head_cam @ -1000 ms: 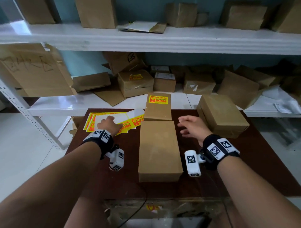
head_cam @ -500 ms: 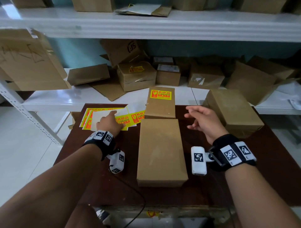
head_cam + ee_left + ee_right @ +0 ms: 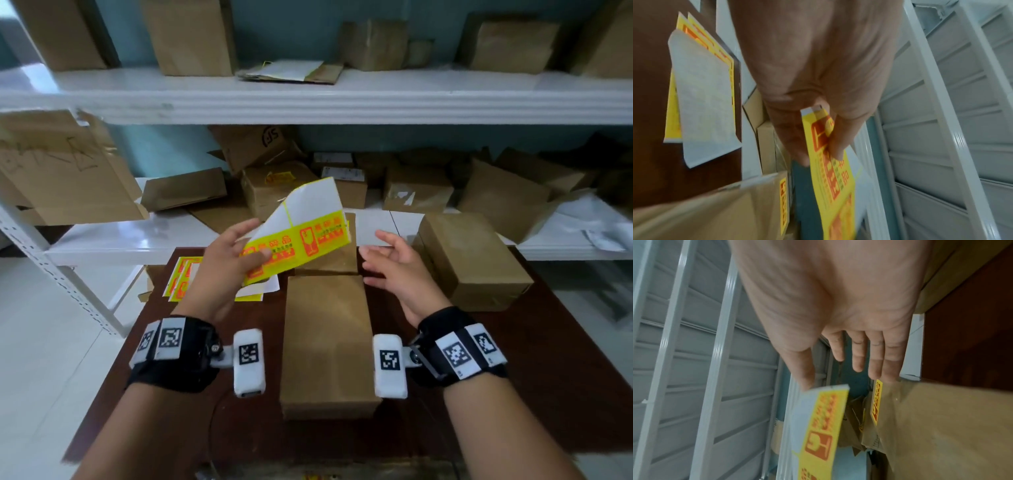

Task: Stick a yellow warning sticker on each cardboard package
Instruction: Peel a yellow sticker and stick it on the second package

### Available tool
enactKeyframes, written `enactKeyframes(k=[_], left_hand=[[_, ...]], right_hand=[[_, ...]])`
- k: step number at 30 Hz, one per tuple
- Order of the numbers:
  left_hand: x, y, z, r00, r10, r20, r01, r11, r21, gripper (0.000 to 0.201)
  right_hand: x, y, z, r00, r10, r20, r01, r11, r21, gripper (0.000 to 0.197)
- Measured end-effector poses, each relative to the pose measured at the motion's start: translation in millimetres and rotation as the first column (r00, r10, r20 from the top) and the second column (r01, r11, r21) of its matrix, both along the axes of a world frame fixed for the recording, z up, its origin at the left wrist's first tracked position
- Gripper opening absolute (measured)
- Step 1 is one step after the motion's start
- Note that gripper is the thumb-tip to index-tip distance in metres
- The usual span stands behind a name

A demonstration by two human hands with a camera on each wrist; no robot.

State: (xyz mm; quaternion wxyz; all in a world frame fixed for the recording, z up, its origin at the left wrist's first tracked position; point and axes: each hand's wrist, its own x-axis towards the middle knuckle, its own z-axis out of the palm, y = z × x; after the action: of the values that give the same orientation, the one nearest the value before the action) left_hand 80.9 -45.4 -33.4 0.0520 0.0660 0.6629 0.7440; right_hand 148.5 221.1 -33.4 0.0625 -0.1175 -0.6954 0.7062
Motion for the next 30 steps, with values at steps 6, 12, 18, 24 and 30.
enactKeyframes(k=[6, 12, 18, 24, 30], left_hand=[[5, 18, -20, 0.982, -0.168, 0.089, 0.172, 0.984, -0.044, 0.052], [-1, 22, -25, 0.986, -0.007, 0.167, 0.013, 0.999, -0.038, 0.052], [-6, 21, -20, 0.942, -0.008, 0.335, -0.015, 0.998, 0.066, 0.04], [-3, 21, -11, 0.948, -0.072, 0.31, 0.112, 0.987, -0.112, 0.011], [-1, 20, -9, 0.936, -0.123, 0.33, 0.168, 0.98, -0.109, 0.02]], right_hand=[[-6, 5, -13, 0.997, 0.068, 0.021, -0.068, 0.998, -0.002, 0.023], [-12, 23, -22, 1.0, 0.025, 0.001, -0.025, 0.982, 0.185, 0.013], [-17, 28, -24, 1.0, 0.006, 0.001, -0.006, 0.981, 0.195, 0.014], [-17, 29, -20, 1.0, 0.006, -0.002, -0.005, 0.975, 0.224, 0.013], [-15, 28, -17, 1.0, -0.013, -0.008, 0.015, 0.967, 0.256, 0.015]])
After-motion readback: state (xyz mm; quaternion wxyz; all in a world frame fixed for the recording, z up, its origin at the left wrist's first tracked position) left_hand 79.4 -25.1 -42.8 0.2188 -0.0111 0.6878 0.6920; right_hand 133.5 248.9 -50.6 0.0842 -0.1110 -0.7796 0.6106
